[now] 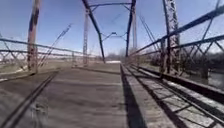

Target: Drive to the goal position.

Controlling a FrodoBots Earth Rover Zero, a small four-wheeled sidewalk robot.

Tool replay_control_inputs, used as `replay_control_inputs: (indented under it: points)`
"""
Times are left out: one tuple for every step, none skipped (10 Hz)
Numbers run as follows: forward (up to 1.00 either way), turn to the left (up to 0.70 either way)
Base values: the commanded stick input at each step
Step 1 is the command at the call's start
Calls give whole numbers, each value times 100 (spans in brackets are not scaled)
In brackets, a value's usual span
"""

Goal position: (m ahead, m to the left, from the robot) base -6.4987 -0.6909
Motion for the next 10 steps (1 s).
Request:
replay_control_inputs:
  points:
    - [100,0]
    - [100,0]
    - [100,0]
    - [100,0]
    - [100,0]
    - [100,0]
    - [100,0]
    - [100,0]
    - [100,0]
    - [100,0]
